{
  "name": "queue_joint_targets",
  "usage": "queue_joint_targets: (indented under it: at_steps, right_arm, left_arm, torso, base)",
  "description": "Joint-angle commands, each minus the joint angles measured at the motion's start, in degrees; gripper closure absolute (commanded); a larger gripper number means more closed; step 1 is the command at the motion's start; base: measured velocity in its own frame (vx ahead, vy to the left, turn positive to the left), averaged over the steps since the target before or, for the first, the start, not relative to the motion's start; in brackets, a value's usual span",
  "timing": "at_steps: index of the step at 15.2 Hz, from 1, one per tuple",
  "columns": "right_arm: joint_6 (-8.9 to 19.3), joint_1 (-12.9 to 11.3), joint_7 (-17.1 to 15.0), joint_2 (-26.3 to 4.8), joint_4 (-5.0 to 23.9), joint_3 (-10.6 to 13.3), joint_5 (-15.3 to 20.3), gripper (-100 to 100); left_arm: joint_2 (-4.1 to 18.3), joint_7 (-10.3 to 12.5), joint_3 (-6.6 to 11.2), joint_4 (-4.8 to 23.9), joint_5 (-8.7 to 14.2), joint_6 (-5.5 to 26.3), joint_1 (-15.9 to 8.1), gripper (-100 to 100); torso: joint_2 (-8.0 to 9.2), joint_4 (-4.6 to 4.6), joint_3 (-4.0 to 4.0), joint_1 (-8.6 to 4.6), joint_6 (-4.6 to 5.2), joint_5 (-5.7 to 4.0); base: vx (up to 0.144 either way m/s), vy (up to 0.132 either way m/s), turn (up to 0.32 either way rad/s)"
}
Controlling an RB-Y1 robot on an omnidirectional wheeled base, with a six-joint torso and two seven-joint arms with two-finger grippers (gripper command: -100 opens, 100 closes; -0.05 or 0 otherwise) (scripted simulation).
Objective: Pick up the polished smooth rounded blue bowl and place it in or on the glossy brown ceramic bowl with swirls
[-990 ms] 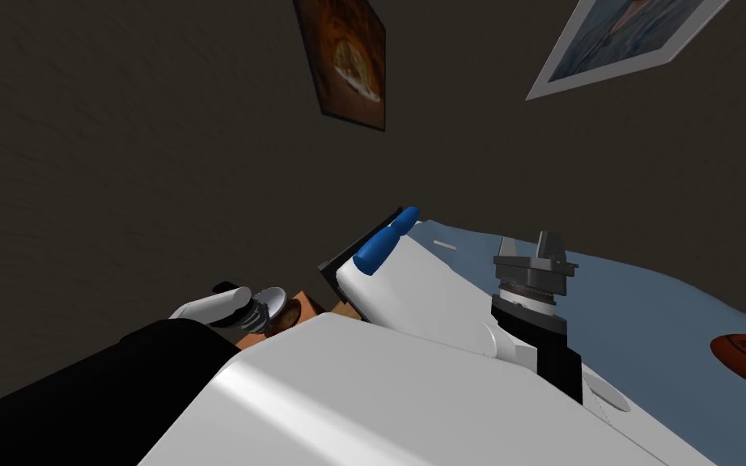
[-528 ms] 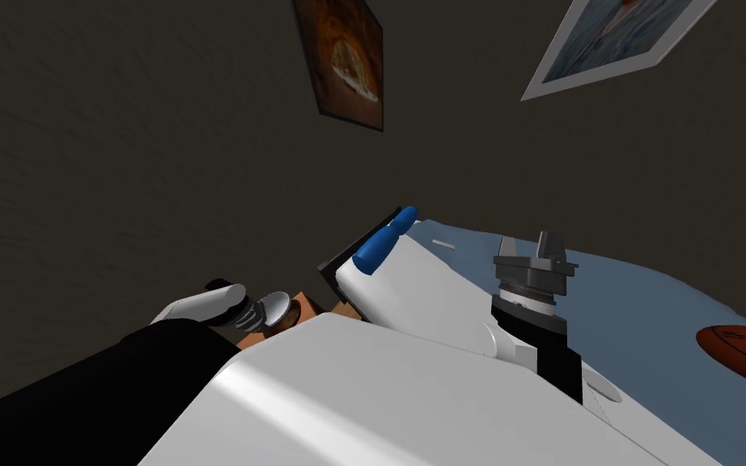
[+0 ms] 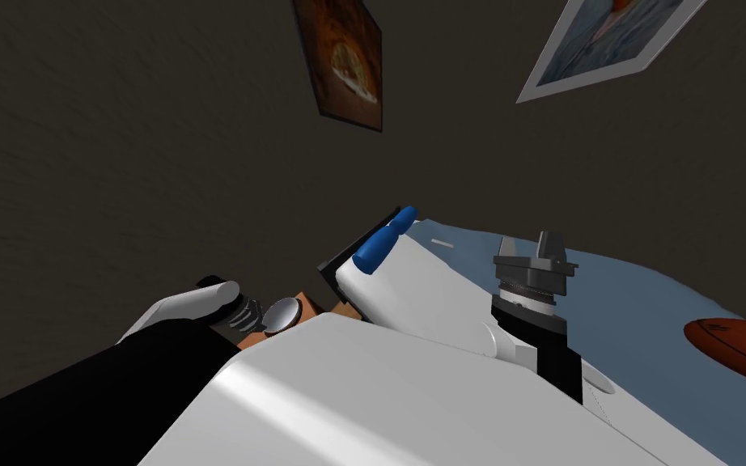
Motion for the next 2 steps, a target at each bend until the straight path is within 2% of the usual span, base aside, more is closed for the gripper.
queue_joint_targets:
  at_steps: [1, 2]
  right_arm:
    - [0.0, 0.0, 0.0, 0.0, 0.0, 0.0, 0.0, 0]
    - [0.0, 0.0, 0.0, 0.0, 0.0, 0.0, 0.0, 0]
  left_arm:
    - [0.0, 0.0, 0.0, 0.0, 0.0, 0.0, 0.0, -100]
    - [0.0, 0.0, 0.0, 0.0, 0.0, 0.0, 0.0, -100]
  torso:
    - [0.0, 0.0, 0.0, 0.0, 0.0, 0.0]
    - [-0.01, 0.0, 0.0, 0.0, 0.0, 0.0]
  base:
    - [0.0, 0.0, 0.0]
    - [0.0, 0.0, 0.0]
